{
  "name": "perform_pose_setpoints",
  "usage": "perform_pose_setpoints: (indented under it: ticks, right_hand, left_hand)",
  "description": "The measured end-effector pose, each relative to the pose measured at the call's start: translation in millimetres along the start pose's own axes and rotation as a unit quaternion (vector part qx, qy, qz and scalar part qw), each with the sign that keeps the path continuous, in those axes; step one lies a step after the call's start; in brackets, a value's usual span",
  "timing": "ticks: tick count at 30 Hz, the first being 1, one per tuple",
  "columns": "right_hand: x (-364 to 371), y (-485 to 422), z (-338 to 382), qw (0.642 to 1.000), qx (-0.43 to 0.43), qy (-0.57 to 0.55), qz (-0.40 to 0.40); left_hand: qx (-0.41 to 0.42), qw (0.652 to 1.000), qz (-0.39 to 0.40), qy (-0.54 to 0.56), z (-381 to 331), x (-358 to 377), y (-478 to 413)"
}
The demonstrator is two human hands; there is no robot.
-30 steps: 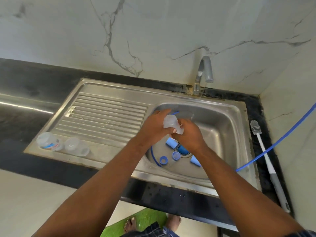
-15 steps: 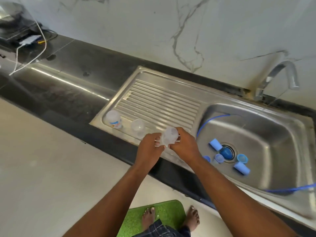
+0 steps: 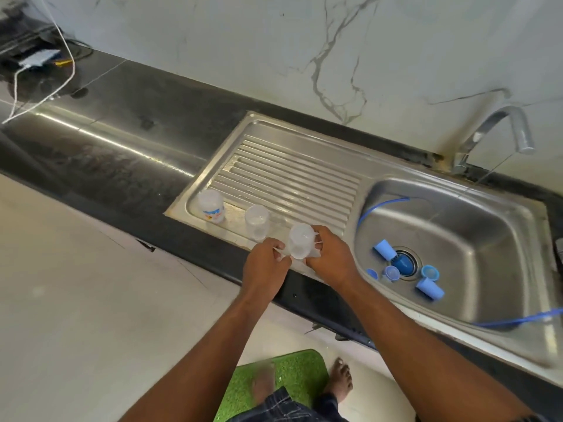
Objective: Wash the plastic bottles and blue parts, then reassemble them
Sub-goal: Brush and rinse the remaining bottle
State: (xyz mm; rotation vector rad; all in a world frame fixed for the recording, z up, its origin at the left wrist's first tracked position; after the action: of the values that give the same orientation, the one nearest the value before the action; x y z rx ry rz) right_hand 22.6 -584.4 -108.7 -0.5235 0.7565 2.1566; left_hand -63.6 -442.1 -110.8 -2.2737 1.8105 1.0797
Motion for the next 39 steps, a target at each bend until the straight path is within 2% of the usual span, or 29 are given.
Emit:
perform_pose_setpoints:
  ticks: [4,11,15,18,22,26,29,33,39]
  right_hand:
    - [-3,6,-10,1.0,0.006,-0.001,-0.012]
    - [-40,28,-45,0.996,0.036,-0.039,-0.068]
    - [-84,46,-85,0.99,0.08,-0.043,-0.103]
    - [-120,56,-123,0.981,0.103,-0.089,-0.14]
    - [-171,58,-188,0.97,0.168,-0.07,-0.159]
    - [-203,52,-263,0.962,0.231,-0.02,-0.147]
    - [-208,39,-303,0.96,0.258,0.018,-0.104]
    - [-203,18,-321,0.96,0.266,0.087,-0.031]
    - [-194,-7,-335,0.947,0.265,0.179,0.029]
  left_hand:
    - [-0.004,1.0,0.023,-0.02,-1,13,6]
    - [0.071,0.993,0.098,0.008,-61,65,6]
    - [0.078,0.986,0.146,0.006,-100,106,-6]
    - [0.077,0.983,0.169,-0.003,-126,138,-19]
    - [0.054,0.98,0.188,-0.038,-154,174,-46]
    - [0.019,0.976,0.202,-0.082,-178,206,-74]
    - [0.009,0.969,0.206,-0.136,-187,230,-95]
    - [-0.008,0.962,0.219,-0.164,-186,256,-119]
    - [-0.015,0.958,0.239,-0.156,-180,276,-142]
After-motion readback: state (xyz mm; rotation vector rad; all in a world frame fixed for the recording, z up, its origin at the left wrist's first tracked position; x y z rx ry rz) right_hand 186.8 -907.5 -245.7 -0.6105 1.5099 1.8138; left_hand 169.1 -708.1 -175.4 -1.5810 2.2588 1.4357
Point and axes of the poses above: each hand's wrist, its own y-axis away from the middle knuckle, its own x-axis out of the palm, z = x × y, the point moved 3 cm from there along -y, towards the middle knuckle, and after that the axes turned 13 degrees about z, right-handed, at the moved point
